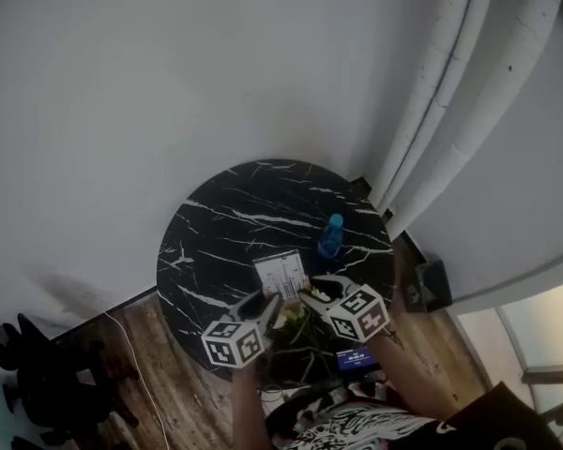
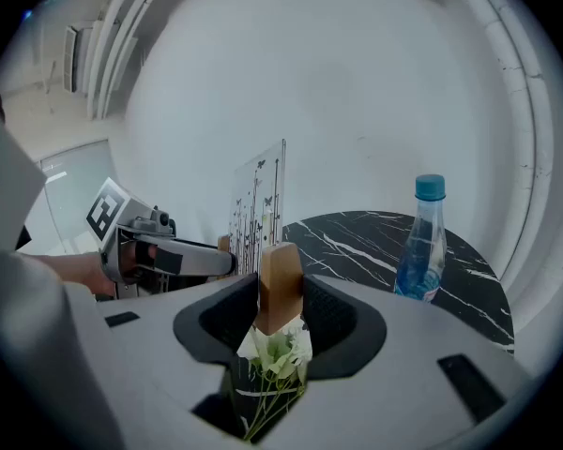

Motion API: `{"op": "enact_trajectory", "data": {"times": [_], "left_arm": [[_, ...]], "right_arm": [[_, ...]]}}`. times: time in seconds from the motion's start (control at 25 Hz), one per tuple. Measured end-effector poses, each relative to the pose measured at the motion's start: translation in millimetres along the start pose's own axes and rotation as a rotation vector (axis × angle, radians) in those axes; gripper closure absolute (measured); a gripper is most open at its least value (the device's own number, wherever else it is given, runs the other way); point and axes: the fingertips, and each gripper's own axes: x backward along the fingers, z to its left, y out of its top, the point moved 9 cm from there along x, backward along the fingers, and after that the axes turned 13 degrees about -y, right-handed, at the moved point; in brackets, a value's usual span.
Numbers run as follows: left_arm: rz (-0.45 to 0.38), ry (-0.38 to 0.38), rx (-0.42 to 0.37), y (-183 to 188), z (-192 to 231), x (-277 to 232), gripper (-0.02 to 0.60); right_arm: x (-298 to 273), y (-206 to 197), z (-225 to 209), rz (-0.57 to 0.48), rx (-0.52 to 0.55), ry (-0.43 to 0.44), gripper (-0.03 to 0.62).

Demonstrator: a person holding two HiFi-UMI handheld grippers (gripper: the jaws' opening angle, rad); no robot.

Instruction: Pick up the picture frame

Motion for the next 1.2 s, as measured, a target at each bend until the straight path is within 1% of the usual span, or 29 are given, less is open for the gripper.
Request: {"op": "enact_trajectory", "data": {"times": [0.2,0.4,0.64,0.92,1.2], "left_arm": [[0.019,0.012,-0.014,0,-6,7,0.422],[0.018,0.017,-0.015,0,-9,10,0.422],[0.013,0.013,-0.023,3,-9,11,0.422],[0.015,-0.004,-0.033,9,-13,11,0.422],[0.021,-0.006,-0.028,6,-14,12,0.422]], "right_arm": [[5,0,7,0.002,0.002,0.000,0.448],[8,-1,10,0.001,-0.002,0.000,0.448],[8,3,10,-0.008,-0.002,0.002,0.448],[15,8,11,-0.032,0.014,-0.018,0.450],[17,3,13,-0.043,0.017,-0.024,0.450]]}}
